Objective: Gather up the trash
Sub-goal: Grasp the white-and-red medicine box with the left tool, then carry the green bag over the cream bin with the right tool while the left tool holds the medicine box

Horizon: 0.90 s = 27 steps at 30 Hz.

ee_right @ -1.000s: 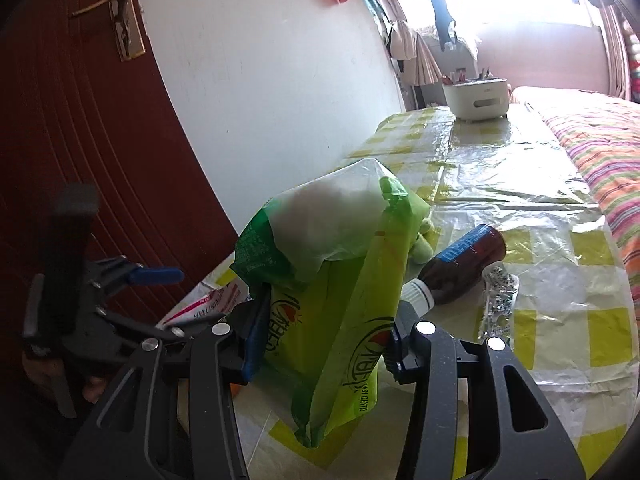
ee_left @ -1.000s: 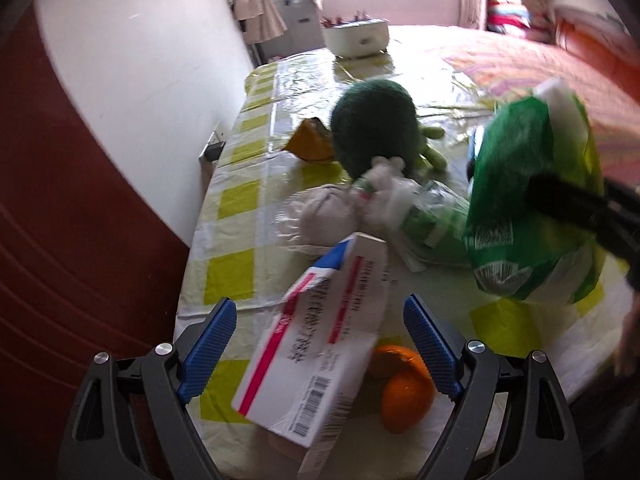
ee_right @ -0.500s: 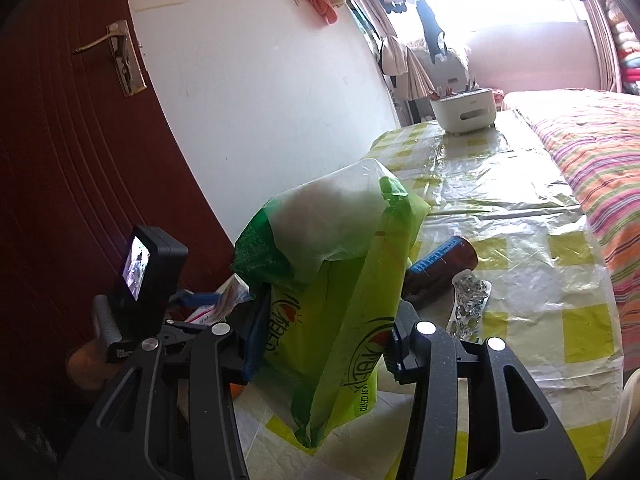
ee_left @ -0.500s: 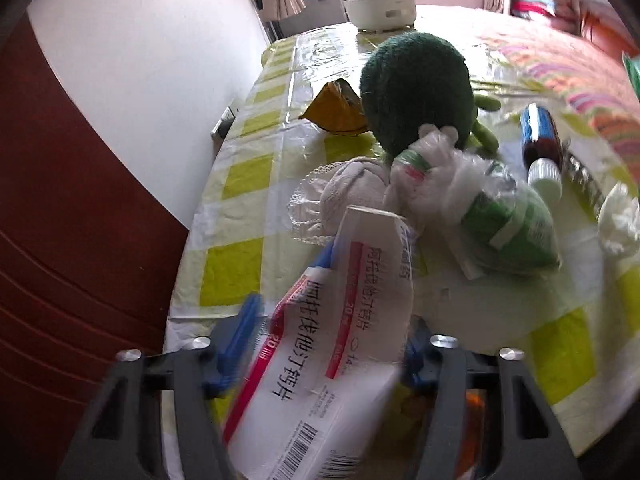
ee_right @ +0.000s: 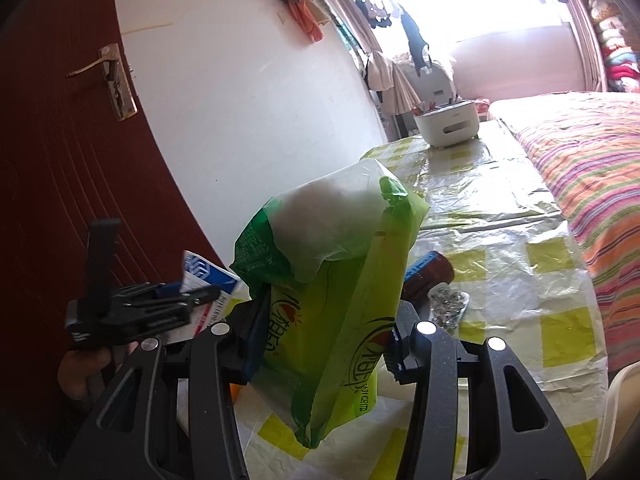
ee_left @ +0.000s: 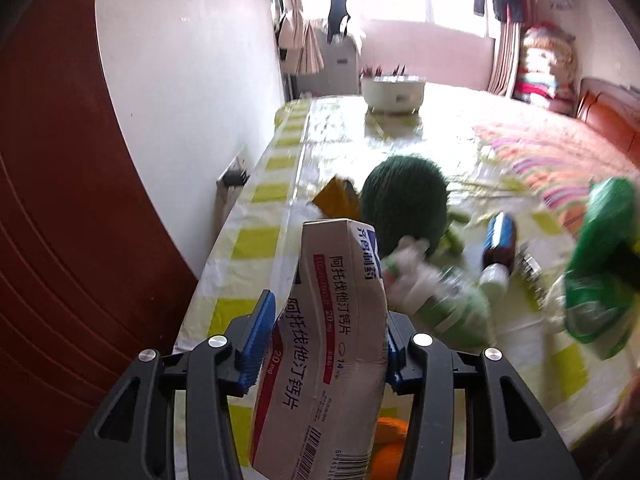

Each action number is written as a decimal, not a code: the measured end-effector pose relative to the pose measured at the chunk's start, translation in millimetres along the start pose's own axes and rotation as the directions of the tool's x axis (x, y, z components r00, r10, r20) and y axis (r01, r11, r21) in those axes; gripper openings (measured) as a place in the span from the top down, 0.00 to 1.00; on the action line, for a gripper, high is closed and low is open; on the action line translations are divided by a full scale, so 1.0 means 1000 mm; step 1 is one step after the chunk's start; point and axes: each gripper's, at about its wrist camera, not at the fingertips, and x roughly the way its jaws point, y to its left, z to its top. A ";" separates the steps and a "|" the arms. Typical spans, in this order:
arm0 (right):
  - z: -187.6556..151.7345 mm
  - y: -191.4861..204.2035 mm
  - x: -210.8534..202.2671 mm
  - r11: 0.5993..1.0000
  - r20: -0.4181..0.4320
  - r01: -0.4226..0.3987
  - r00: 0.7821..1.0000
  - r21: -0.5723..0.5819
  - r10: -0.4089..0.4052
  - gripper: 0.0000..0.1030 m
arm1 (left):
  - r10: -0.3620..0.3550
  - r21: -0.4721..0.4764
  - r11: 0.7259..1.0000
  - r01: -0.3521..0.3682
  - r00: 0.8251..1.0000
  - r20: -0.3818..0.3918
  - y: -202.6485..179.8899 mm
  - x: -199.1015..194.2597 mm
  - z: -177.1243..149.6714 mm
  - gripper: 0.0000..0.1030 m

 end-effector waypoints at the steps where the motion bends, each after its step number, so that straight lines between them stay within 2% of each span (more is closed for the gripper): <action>1: 0.001 -0.002 -0.002 1.000 0.006 0.004 1.000 0.002 -0.004 0.56 | -0.011 -0.010 1.000 0.011 1.000 0.014 0.000 -0.004 0.002 0.56; 8: 0.006 -0.013 -0.020 0.999 0.051 0.041 0.998 0.009 -0.042 0.56 | -0.106 -0.037 0.993 0.109 0.991 0.076 -0.013 -0.023 0.012 0.56; 17: 0.009 -0.031 -0.048 0.993 0.103 0.114 0.988 0.017 -0.115 0.56 | -0.211 0.018 0.978 0.210 0.973 0.092 -0.058 -0.037 0.021 0.56; 24: 0.008 -0.047 -0.078 0.981 0.153 0.190 0.969 0.036 -0.193 0.55 | -0.308 0.067 0.951 0.302 0.947 0.090 -0.099 -0.046 0.028 0.56; 27: 0.006 -0.054 -0.090 0.971 0.176 0.237 0.955 0.040 -0.241 0.55 | -0.345 0.096 0.937 0.337 0.934 0.090 -0.117 -0.051 0.029 0.56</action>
